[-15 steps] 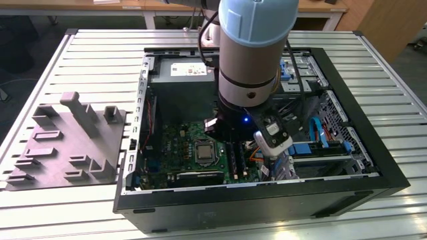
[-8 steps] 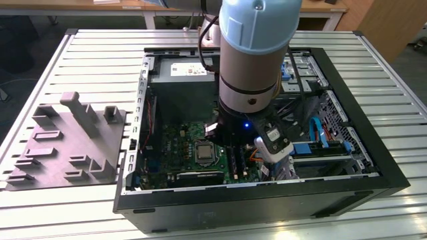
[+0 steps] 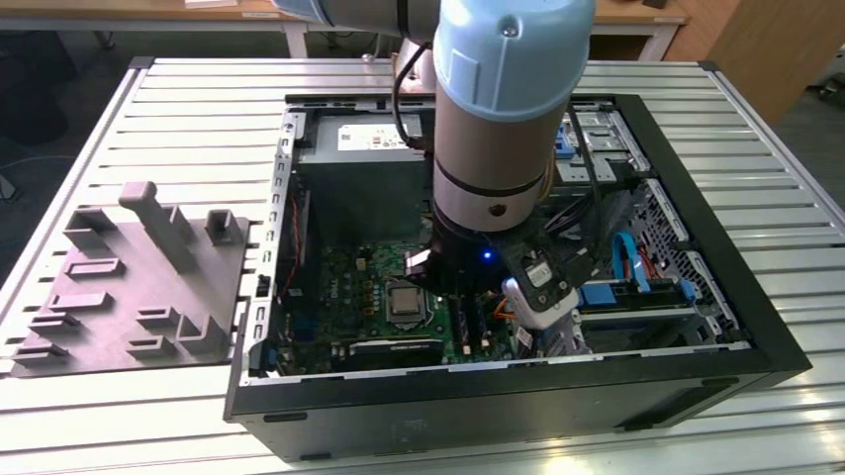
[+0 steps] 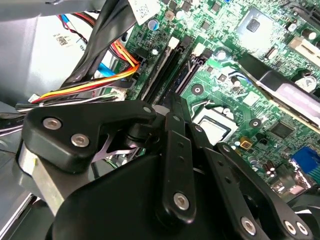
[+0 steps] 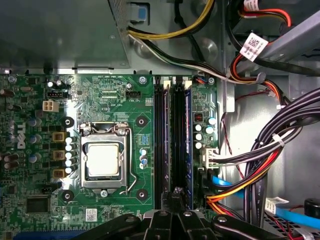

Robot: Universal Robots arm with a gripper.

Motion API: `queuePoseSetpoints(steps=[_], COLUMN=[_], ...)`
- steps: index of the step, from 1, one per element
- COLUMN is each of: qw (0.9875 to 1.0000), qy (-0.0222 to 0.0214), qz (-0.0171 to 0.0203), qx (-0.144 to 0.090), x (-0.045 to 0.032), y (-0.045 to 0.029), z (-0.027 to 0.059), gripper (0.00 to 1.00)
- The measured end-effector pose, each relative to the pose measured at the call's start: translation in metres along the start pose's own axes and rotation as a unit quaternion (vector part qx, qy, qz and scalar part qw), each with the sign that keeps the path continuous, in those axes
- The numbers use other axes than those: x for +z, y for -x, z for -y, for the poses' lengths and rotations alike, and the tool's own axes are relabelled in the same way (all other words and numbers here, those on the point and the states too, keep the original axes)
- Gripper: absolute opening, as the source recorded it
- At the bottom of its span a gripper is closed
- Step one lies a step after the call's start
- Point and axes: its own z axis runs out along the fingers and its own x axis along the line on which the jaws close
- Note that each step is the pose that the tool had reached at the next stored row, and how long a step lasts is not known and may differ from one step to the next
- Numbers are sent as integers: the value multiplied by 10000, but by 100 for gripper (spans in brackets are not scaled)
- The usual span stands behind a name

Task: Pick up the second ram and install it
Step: 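Press down the second ram until it locks into place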

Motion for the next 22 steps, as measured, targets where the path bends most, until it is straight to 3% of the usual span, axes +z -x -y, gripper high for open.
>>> queuePoseSetpoints(steps=[22], qw=[10000], qy=[0], qz=[0], qx=[0], x=[100], y=[-5], z=[13], gripper=[10])
